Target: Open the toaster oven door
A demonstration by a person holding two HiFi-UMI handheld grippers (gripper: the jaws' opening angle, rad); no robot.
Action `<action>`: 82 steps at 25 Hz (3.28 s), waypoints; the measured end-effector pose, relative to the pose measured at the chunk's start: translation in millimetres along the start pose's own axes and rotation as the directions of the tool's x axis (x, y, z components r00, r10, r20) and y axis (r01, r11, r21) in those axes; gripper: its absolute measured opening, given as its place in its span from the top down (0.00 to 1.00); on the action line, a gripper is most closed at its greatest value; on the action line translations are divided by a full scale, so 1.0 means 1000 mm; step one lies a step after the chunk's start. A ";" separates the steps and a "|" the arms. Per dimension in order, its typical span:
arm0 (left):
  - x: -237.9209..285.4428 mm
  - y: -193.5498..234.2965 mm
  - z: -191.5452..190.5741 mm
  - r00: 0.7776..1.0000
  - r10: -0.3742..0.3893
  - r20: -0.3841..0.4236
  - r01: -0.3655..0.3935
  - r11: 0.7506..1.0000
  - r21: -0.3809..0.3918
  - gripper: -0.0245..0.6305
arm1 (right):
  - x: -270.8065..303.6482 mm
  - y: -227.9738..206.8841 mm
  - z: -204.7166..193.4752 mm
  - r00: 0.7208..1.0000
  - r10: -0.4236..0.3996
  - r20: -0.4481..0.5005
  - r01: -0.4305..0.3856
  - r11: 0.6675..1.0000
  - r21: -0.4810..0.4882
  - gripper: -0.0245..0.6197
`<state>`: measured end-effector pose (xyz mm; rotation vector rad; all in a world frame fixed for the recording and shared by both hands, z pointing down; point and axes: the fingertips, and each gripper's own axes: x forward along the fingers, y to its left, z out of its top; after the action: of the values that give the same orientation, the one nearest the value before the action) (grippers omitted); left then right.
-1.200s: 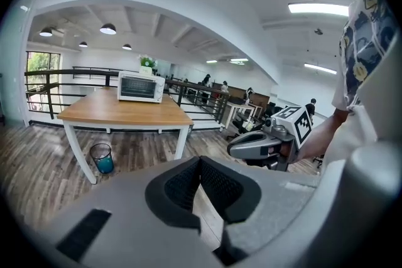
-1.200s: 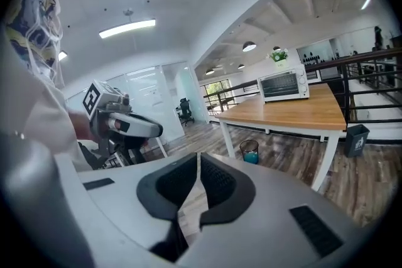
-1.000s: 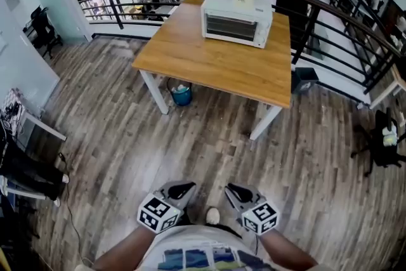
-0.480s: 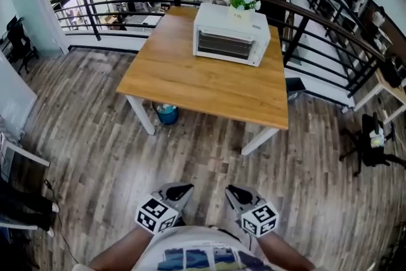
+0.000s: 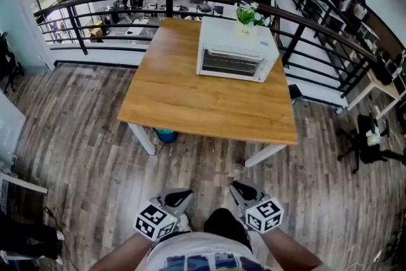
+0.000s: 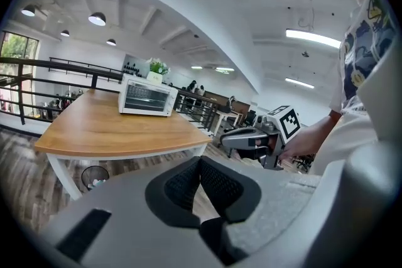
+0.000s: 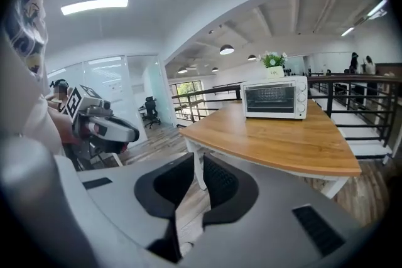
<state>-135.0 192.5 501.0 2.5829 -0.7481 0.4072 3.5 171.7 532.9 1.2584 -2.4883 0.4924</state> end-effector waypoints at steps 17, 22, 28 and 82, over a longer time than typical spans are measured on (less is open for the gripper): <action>0.086 0.125 0.108 0.998 0.058 0.038 -0.058 0.998 -0.014 0.96 | 0.148 -0.221 0.162 0.971 -0.205 0.124 0.203 0.979 0.028 0.77; 0.107 0.150 0.129 0.993 0.107 0.044 -0.105 0.993 -0.046 0.96 | 0.190 -0.277 0.203 0.965 -0.225 0.132 0.221 0.974 0.044 0.73; 0.121 0.173 0.137 0.984 0.171 0.042 -0.168 0.983 -0.075 0.96 | 0.236 -0.330 0.244 0.956 -0.253 0.146 0.246 0.967 0.063 0.70; 0.107 0.207 0.130 0.940 0.339 0.021 -0.333 0.932 -0.143 0.96 | 0.343 -0.465 0.297 0.921 -0.388 0.027 0.379 0.912 0.155 0.68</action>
<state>-143.3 -73.5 493.6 2.3423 -1.1996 0.3840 152.9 -458.8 487.1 1.7916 -2.1944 0.5498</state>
